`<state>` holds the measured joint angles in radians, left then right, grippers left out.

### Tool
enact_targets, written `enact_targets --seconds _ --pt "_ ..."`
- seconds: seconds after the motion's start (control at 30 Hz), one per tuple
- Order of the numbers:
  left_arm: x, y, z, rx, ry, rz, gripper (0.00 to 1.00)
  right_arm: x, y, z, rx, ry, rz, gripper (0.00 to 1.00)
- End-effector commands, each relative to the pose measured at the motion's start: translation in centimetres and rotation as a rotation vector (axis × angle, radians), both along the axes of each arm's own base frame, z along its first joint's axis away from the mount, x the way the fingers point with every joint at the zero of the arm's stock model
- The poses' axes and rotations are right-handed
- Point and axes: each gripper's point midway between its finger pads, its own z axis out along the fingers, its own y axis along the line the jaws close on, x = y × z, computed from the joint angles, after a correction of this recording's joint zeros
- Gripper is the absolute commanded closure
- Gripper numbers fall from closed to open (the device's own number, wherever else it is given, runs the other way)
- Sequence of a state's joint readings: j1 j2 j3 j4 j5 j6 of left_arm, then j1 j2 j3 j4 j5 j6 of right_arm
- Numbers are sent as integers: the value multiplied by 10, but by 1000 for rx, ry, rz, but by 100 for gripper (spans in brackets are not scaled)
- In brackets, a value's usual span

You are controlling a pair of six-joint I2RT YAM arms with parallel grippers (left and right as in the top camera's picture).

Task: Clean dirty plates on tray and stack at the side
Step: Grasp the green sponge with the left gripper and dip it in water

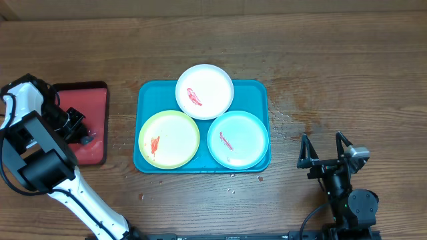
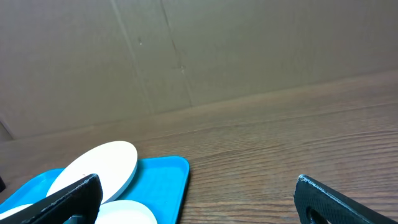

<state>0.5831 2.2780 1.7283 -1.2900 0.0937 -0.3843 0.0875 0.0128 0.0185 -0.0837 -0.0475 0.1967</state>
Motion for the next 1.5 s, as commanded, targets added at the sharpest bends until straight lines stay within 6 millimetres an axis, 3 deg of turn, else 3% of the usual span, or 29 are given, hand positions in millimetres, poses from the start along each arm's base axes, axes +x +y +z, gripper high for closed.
enact_targets --seconds 0.0,0.13,0.17,0.23,0.43,0.57,0.63,0.73,0.83,0.97,1.13,1.17,1.23,1.27,1.3,1.37,1.4,1.47 --pt "-7 0 -10 -2 41 -11 96 0 1 -2 -6 -4 5 0" --pt "-6 0 -11 1 36 -10 96 0 1 -2 -6 -4 5 0" --pt "-4 1 -11 6 28 -10 82 0 1 -2 -6 -4 5 0" --pt "-2 3 -12 15 17 -11 0 0 1 -2 -6 -4 5 0" --pt "4 8 -15 35 -9 -11 0 0 1 -2 -6 -4 5 0" --pt "1 5 -13 23 4 -10 53 0 1 -2 -6 -4 5 0" --pt "-2 2 -12 12 19 -10 62 0 1 -2 -6 -4 5 0" --pt "-10 -3 -9 -10 52 -11 60 0 1 -2 -6 -4 5 0" --pt "-17 -8 -6 -31 83 -12 28 0 1 -2 -6 -4 5 0" --pt "-26 -14 -2 -59 124 -12 0 0 1 -2 -6 -4 5 0" --pt "-31 -18 1 -80 146 -10 0 0 1 -2 -6 -4 5 0" --pt "-31 -18 1 -80 145 -10 4 0 1 -2 -6 -4 5 0" --pt "-30 -17 0 -75 139 -10 24 0 1 -2 -6 -4 5 0" --pt "-29 -16 0 -72 133 -10 37 0 1 -2 -6 -4 5 0" --pt "-28 -16 -1 -68 129 -10 61 0 1 -2 -6 -4 5 0" --pt "-26 -13 -2 -56 122 -12 91 0 1 -2 -6 -4 5 0" --pt "-25 -13 -3 -53 118 -11 96 0 1 -2 -6 -4 5 0" --pt "-23 -11 -4 -46 107 -11 96 0 1 -2 -6 -4 5 0"
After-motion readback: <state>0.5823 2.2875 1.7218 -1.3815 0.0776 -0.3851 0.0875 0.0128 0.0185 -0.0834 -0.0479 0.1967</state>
